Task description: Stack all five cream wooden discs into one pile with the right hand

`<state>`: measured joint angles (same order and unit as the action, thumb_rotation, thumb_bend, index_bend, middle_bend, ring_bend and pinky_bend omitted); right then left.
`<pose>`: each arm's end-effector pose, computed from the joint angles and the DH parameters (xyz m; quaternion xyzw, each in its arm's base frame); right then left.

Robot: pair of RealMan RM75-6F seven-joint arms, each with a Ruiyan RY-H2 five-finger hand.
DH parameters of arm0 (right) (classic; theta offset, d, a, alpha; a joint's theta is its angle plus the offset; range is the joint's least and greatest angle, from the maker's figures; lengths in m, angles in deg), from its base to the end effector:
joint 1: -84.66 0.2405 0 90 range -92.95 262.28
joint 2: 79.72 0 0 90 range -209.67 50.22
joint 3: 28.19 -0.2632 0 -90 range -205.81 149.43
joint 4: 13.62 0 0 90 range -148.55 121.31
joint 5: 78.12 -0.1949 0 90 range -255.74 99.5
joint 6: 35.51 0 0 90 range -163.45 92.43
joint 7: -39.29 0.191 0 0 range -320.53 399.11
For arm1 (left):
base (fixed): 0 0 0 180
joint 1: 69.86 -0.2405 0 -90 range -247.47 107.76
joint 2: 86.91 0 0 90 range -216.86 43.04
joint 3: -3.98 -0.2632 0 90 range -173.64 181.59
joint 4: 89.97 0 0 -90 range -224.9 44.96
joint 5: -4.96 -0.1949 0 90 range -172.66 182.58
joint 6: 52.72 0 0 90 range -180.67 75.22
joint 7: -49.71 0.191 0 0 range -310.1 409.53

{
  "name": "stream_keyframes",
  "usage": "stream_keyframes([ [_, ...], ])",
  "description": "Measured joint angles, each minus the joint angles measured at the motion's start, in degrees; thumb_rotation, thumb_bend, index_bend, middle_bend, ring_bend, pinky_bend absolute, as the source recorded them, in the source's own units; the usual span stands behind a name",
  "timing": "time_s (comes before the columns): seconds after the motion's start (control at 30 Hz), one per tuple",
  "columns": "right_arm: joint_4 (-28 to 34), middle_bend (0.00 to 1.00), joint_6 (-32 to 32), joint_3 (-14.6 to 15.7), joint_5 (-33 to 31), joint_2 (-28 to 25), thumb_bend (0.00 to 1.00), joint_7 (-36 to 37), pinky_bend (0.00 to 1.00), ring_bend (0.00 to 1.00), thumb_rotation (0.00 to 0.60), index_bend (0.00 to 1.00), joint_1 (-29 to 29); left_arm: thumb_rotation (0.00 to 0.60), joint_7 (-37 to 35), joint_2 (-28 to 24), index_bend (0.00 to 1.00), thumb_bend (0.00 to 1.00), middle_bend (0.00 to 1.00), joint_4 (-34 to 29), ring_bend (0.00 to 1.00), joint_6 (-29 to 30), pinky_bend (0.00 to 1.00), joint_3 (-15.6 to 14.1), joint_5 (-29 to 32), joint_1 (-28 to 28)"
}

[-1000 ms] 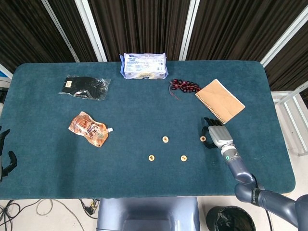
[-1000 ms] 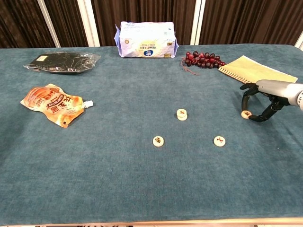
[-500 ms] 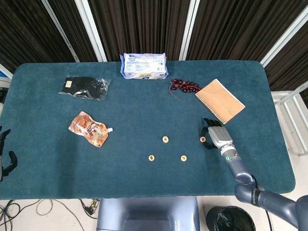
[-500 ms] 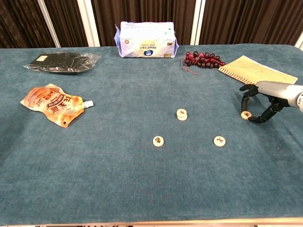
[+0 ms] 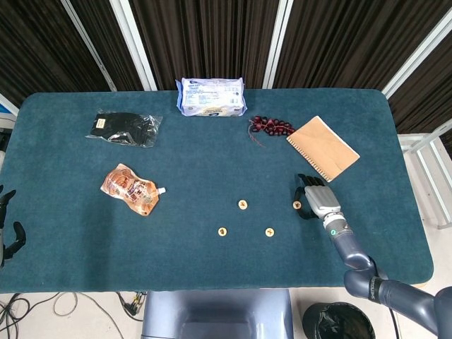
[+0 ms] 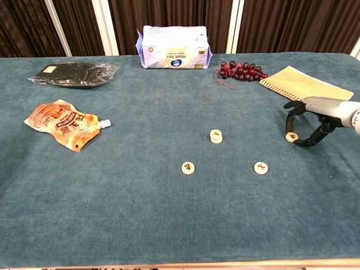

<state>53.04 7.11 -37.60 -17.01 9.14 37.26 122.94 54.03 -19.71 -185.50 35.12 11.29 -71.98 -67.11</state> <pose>-0.2621 -0.4081 -0.0113 0.6780 -0.5052 0.2929 0.4464 -0.3235 0.2263 0.1857 -0.5083 -0.4108 -0.3931 0.6467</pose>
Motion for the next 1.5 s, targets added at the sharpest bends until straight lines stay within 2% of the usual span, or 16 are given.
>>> stream_keyframes([
  [0.43, 4.8, 0.0, -1.0, -2.0, -1.1, -2.8, 0.43, 0.2, 0.0, 0.0, 0.6, 0.52, 1.2, 0.6, 0.0, 0.0, 0.14, 0.62, 0.0, -0.1, 0.0, 0.0, 0.0, 0.1, 0.0, 0.0],
  [0.7, 9.4, 0.0, -1.8, -3.3, -3.5, -3.8, 0.43, -4.7, 0.0, 0.0, 0.6, 0.52, 4.8, 0.6, 0.0, 0.1, 0.14, 0.62, 0.0, -0.1, 0.0, 0.0, 0.0, 0.1, 0.0, 0.1],
  [1.13, 9.3, 0.0, -3.0, -4.3, -11.3, 2.0, 0.43, -12.7, 0.0, 0.0, 0.6, 0.52, 12.3, 0.6, -0.5, -0.1, 0.14, 0.62, 0.0, -0.1, 0.0, 0.0, 0.0, 0.3, 0.1, 0.1],
  [1.5, 8.3, 0.0, -2.1, -4.1, -13.6, 4.5, 0.43, -14.9, 0.0, 0.0, 0.6, 0.52, 14.8, 0.6, -0.9, -0.1, 0.14, 0.62, 0.0, -0.3, 0.0, -0.3, 0.0, 0.5, 0.5, 0.2],
])
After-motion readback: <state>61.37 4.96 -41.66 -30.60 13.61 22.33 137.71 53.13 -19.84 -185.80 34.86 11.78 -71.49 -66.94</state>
